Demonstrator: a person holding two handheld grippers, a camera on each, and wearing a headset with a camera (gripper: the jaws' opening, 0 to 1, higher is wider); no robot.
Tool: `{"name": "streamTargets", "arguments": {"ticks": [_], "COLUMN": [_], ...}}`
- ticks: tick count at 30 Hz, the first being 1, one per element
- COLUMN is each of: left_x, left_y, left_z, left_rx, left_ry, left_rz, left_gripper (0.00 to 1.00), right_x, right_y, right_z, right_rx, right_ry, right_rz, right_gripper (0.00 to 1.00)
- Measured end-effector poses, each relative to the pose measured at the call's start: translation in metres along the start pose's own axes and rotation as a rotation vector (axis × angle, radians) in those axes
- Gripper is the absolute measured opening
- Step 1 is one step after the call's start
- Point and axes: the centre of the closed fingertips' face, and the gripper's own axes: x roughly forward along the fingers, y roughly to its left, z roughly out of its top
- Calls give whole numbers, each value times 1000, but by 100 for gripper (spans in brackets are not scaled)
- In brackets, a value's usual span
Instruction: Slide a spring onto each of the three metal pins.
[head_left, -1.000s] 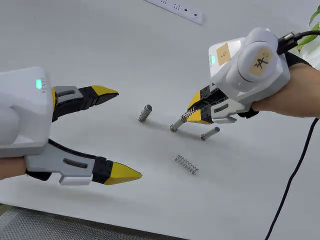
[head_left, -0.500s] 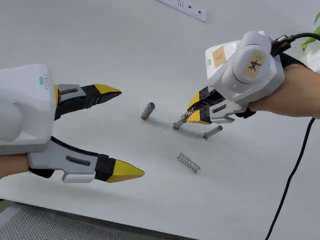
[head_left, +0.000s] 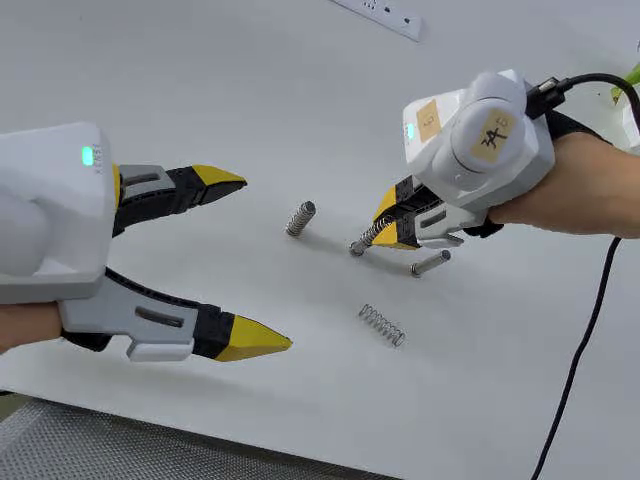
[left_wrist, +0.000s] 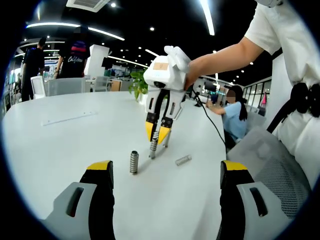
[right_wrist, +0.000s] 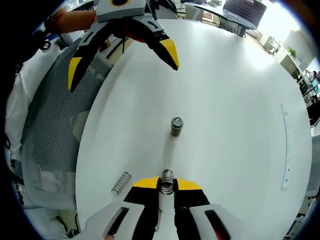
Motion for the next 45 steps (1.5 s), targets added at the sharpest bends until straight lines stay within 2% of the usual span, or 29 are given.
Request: {"name": "streamTargets", "arguments": {"ticks": [20,32,39,45], "left_x": [1,-1,-2,-4], "left_y": [-3,-3,-4,-6], "left_z": [-1,-1,1,3], "left_rx": [-7,-4,-1,8], "left_ry": [2,5,6,11], "left_rz": [-6,-8,-7,-6], "left_gripper": [86,86,86,85], "right_x": [18,23,15,4], "right_y": [-2,-3,-4,-4], "right_z": [-7,-11,-9,-4], "right_rx": [-32,-21,1,35], "right_ry": [32,30,7,-38], "right_rz": [5,11,-6,-27], "right_gripper": [7,9,12,16]}}
